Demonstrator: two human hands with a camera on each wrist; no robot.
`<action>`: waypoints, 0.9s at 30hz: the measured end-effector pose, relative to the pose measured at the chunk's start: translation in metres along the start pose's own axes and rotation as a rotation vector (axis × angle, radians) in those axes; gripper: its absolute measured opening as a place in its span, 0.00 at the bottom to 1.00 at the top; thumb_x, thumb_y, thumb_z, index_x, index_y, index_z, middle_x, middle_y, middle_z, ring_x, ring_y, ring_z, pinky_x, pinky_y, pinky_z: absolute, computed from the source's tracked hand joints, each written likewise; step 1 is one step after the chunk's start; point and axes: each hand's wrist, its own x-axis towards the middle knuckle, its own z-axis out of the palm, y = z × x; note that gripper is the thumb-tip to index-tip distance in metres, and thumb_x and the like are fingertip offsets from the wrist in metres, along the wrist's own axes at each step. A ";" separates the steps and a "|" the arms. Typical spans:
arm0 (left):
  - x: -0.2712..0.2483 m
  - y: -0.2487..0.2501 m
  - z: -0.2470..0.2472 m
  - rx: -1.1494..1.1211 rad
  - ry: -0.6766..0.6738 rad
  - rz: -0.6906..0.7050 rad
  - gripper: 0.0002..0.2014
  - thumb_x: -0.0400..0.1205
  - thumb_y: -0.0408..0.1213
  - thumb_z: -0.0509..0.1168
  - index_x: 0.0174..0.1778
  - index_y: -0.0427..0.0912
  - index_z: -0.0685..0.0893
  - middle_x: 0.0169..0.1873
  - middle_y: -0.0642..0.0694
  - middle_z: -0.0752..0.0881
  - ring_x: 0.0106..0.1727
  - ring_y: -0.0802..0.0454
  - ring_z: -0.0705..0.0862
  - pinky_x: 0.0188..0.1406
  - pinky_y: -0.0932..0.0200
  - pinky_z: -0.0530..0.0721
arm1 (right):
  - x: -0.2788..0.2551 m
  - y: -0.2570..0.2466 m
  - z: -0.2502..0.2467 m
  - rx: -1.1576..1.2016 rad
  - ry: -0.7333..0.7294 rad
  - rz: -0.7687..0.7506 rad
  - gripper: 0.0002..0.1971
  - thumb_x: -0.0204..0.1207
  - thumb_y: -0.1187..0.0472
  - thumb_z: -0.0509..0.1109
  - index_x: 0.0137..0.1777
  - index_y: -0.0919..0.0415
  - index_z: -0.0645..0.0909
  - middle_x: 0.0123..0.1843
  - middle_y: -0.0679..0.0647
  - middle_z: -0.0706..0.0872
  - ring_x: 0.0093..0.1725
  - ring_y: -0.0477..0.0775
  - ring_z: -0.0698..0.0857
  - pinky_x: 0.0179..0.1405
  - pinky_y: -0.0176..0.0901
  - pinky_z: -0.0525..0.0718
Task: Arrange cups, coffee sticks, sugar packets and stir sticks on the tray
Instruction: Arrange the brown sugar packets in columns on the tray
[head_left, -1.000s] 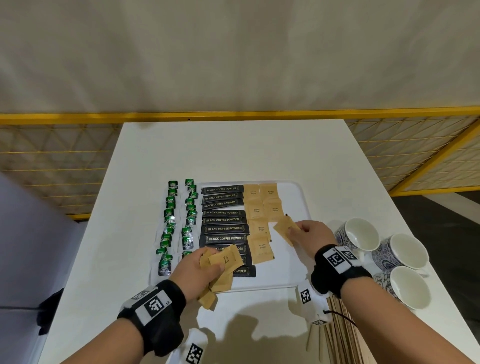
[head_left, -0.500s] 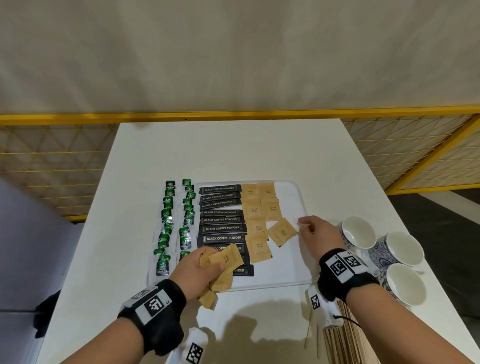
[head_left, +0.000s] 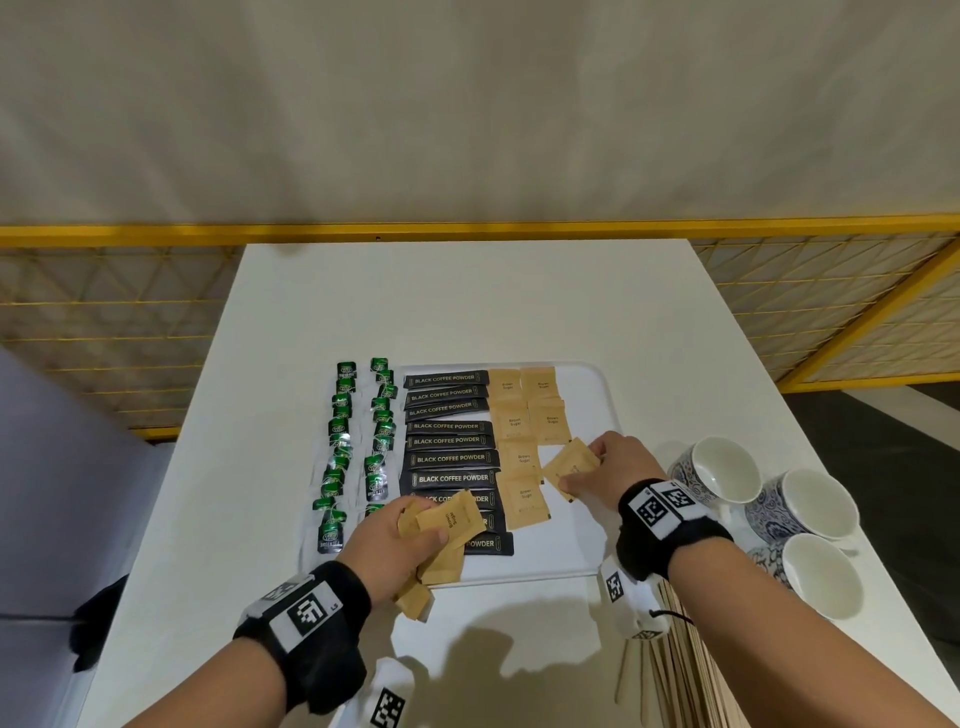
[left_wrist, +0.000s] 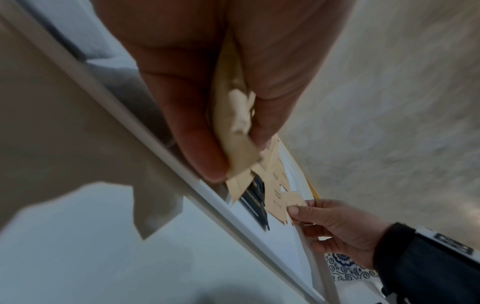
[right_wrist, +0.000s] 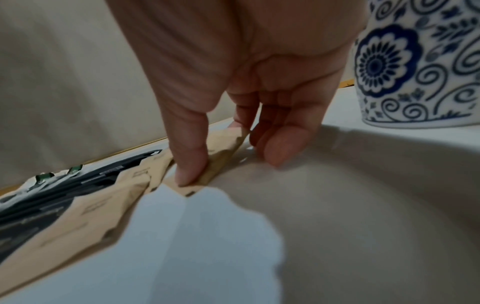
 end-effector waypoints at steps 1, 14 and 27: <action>0.000 0.001 0.000 0.003 0.001 0.002 0.05 0.79 0.35 0.70 0.49 0.48 0.83 0.41 0.45 0.89 0.38 0.50 0.86 0.39 0.54 0.85 | 0.000 0.002 0.000 0.009 -0.002 -0.005 0.18 0.64 0.55 0.79 0.50 0.53 0.76 0.49 0.50 0.83 0.40 0.48 0.83 0.28 0.36 0.74; 0.001 0.005 0.001 0.015 0.014 0.017 0.06 0.79 0.34 0.70 0.49 0.48 0.82 0.40 0.48 0.89 0.35 0.56 0.85 0.29 0.67 0.81 | 0.011 0.013 -0.010 0.421 0.092 -0.147 0.25 0.75 0.69 0.69 0.69 0.52 0.69 0.38 0.52 0.78 0.42 0.54 0.83 0.45 0.46 0.85; 0.002 0.001 -0.002 0.014 0.012 0.011 0.06 0.79 0.34 0.70 0.50 0.47 0.82 0.39 0.47 0.88 0.33 0.53 0.83 0.35 0.57 0.83 | 0.025 0.006 -0.001 0.374 0.062 -0.108 0.22 0.73 0.66 0.73 0.67 0.53 0.81 0.39 0.51 0.85 0.42 0.51 0.84 0.55 0.41 0.82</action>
